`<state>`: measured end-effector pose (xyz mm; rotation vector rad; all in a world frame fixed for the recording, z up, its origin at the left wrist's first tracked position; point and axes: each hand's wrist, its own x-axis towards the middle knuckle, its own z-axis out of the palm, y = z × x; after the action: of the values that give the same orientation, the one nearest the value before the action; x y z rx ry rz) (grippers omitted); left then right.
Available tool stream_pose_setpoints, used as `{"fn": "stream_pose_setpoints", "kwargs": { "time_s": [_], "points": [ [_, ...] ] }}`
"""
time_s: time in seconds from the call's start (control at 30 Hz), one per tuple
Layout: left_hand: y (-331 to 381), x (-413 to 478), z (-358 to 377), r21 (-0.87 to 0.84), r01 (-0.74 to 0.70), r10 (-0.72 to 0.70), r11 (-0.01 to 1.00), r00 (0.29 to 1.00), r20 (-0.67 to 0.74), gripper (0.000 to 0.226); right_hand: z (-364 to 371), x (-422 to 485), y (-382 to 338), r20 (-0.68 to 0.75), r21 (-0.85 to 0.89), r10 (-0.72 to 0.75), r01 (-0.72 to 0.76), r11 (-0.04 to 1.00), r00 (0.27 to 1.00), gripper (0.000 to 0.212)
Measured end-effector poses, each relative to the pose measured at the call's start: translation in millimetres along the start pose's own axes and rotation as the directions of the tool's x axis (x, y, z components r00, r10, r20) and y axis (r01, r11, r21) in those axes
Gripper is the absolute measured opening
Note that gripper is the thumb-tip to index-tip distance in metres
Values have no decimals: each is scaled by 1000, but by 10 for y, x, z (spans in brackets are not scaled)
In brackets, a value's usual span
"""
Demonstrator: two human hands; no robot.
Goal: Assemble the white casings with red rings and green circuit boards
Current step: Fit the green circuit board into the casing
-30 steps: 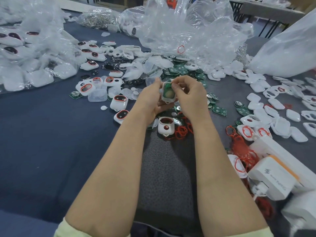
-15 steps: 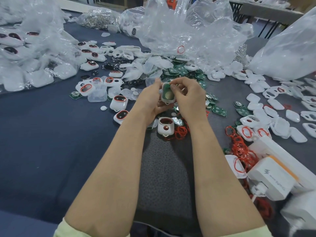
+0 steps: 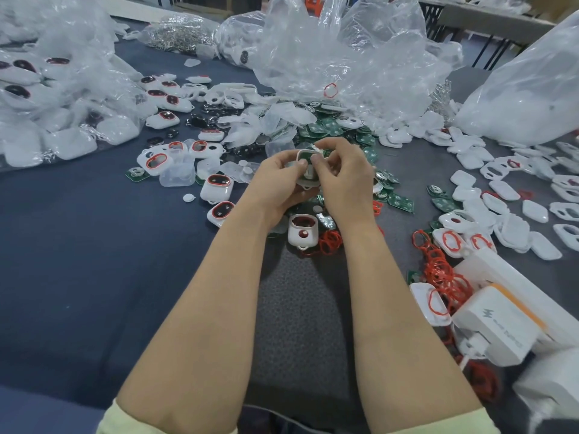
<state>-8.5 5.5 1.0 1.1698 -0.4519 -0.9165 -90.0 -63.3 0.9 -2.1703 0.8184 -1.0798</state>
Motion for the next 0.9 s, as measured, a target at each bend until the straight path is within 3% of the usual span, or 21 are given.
{"fn": "stream_pose_setpoints", "kwargs": {
  "time_s": [0.23,0.37,0.57,0.7,0.8,0.9],
  "points": [
    [-6,-12,-30,49,-44,42,998,998,38,12,8,10,7,17,100,134,-135,986,991,12],
    [0,-34,-17,81,-60,56,995,997,55,19,-13,24,22,90,266,258,-273,925,962,7],
    [8,-52,-12,120,-85,79,989,995,56,22,-19,23,10,149,373,298,-333,866,943,10],
    [16,-28,-9,143,-90,96,986,995,-37,24,14,8,-33,93,356,283,-297,886,955,9],
    [82,-6,-78,6,-88,87,996,979,-186,32,16,12,-42,-4,314,281,-266,912,960,6],
    [190,-8,-209,-182,-190,107,965,916,-387,33,4,21,-44,-71,272,292,-263,926,954,5]
  ]
}}
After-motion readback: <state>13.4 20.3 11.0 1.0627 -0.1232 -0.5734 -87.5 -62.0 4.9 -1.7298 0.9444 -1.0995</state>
